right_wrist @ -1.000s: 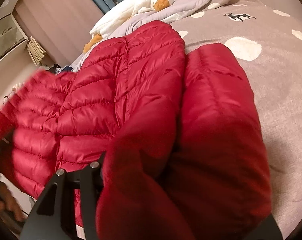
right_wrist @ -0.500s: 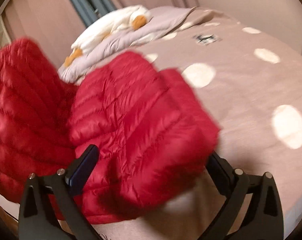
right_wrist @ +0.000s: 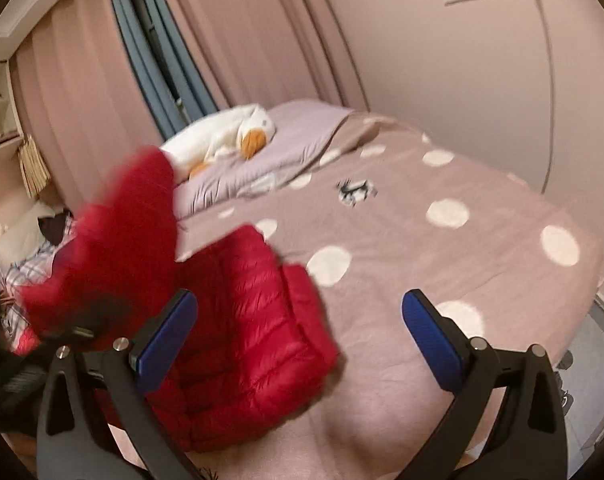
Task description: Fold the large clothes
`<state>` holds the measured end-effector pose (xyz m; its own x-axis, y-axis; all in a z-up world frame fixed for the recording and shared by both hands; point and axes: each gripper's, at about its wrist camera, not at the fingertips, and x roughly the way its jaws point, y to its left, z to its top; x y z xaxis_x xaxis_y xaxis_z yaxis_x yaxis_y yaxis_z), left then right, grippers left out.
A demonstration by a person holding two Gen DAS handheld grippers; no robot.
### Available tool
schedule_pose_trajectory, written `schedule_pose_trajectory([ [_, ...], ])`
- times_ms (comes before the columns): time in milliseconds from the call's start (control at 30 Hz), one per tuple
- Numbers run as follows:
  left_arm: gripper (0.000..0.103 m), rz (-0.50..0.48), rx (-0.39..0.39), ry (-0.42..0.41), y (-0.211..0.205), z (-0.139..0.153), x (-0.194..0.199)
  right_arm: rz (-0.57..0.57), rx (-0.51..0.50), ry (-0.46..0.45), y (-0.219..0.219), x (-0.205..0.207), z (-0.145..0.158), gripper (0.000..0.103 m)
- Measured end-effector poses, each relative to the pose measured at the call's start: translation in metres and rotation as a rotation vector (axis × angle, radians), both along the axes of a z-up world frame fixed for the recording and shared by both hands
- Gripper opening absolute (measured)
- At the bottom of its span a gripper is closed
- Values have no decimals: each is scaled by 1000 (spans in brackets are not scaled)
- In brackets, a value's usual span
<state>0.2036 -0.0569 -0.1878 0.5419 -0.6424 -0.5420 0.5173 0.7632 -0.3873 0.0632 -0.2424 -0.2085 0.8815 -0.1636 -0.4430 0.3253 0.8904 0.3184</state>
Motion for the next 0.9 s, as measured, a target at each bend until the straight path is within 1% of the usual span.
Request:
schedule_pose_trajectory([
  [33,97,-26,-28,52,-9,-15,6,-12,-2,-8,-3,-4,3,103],
  [67,98,-57,-39,104,-20,-34,13,-37,-3,-14,-8,-9,7,103],
  [100,98,-82,-34,139,-31,-48,15,-51,-6,-15,-11,-12,9,103],
  [133,98,-104,-11,158,-42,-63,17,-66,-12,-12,-15,-15,10,103],
  [167,97,-101,31,131,-53,-71,13,-75,-17,-7,-18,-18,12,103],
  [200,98,-77,100,72,-64,-74,5,-78,-21,-7,-20,-19,12,103],
  [233,98,-56,157,27,-72,-75,-2,-77,-26,-8,-22,-21,11,103],
  [267,98,-38,189,2,-77,-76,-8,-76,-27,-6,-22,-21,11,103],
  [333,98,-23,208,-3,-81,-78,-11,-71,-24,10,-25,-20,8,103],
  [500,98,-33,152,44,-71,-73,-9,-61,2,15,-27,-25,6,103],
  [633,98,-22,165,35,-70,-71,-11,-59,7,19,-26,-30,8,103],
  [700,98,-5,175,46,-71,-64,-20,-52,7,19,-28,-32,9,103],
  [733,98,-3,167,52,-67,-59,-21,-47,4,20,-28,-34,11,103],
  [833,98,57,121,71,-47,-42,-39,-46,-9,12,-27,-38,16,103],
  [900,98,95,90,62,-31,-30,-49,-44,-9,7,-25,-39,18,103],
])
